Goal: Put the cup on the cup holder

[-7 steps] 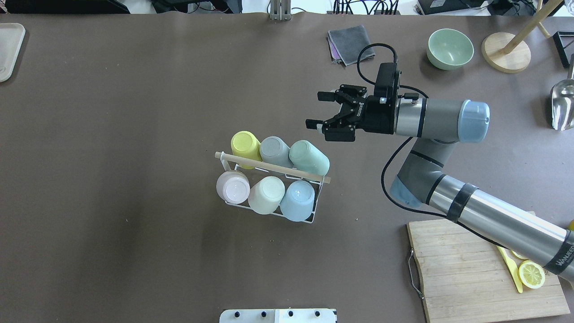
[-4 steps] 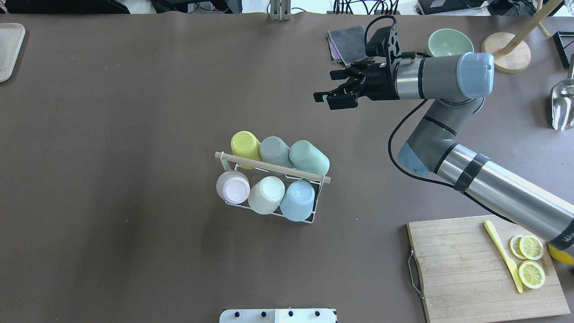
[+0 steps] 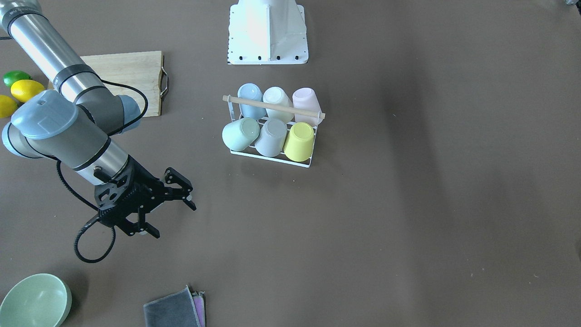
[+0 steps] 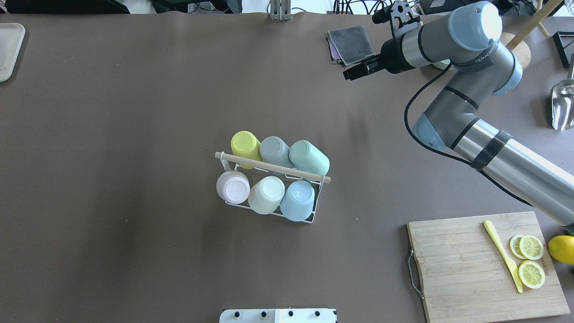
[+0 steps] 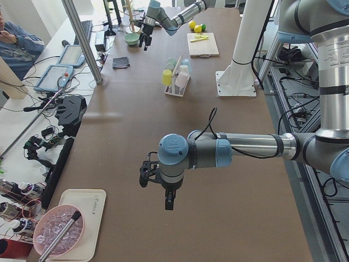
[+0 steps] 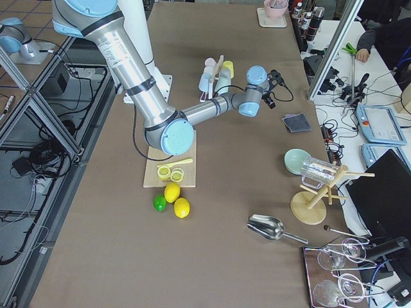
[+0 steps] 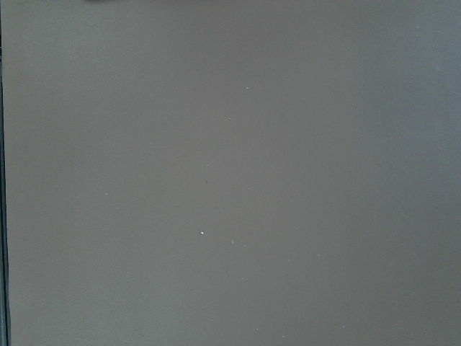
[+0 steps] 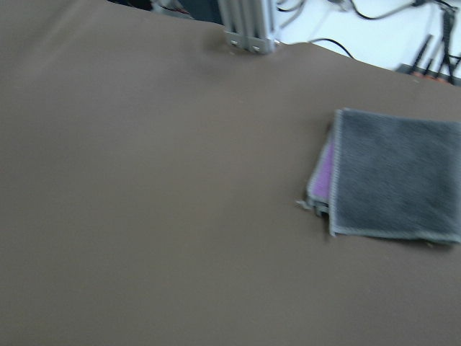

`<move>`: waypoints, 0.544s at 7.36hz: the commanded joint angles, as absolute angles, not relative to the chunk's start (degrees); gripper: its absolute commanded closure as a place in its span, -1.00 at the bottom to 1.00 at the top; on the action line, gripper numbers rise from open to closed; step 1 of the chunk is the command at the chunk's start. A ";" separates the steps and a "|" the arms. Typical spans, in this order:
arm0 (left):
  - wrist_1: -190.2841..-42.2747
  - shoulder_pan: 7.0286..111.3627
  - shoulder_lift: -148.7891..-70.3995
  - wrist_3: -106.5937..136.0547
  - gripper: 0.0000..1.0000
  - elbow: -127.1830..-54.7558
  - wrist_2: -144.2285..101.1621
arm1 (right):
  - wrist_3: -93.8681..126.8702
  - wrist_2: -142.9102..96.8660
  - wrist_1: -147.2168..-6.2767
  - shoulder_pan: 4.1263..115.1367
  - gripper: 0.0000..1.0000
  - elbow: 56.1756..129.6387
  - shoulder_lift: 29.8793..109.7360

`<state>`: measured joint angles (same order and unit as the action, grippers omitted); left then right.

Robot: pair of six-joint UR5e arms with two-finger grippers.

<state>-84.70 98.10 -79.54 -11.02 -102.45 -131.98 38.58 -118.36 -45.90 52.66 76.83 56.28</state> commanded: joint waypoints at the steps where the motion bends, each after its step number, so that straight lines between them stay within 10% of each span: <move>1: -84.81 98.09 -79.54 -10.99 -0.97 -102.04 -132.01 | 38.32 -115.85 -69.02 55.10 -1.00 82.79 58.18; 4: -84.90 98.09 -79.54 -10.99 -0.97 -101.95 -132.10 | 35.51 -115.84 -95.11 55.47 -1.00 96.88 62.82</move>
<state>-84.88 98.11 -79.54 -10.99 -101.99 -132.08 36.61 -116.17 -83.79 56.09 89.43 60.05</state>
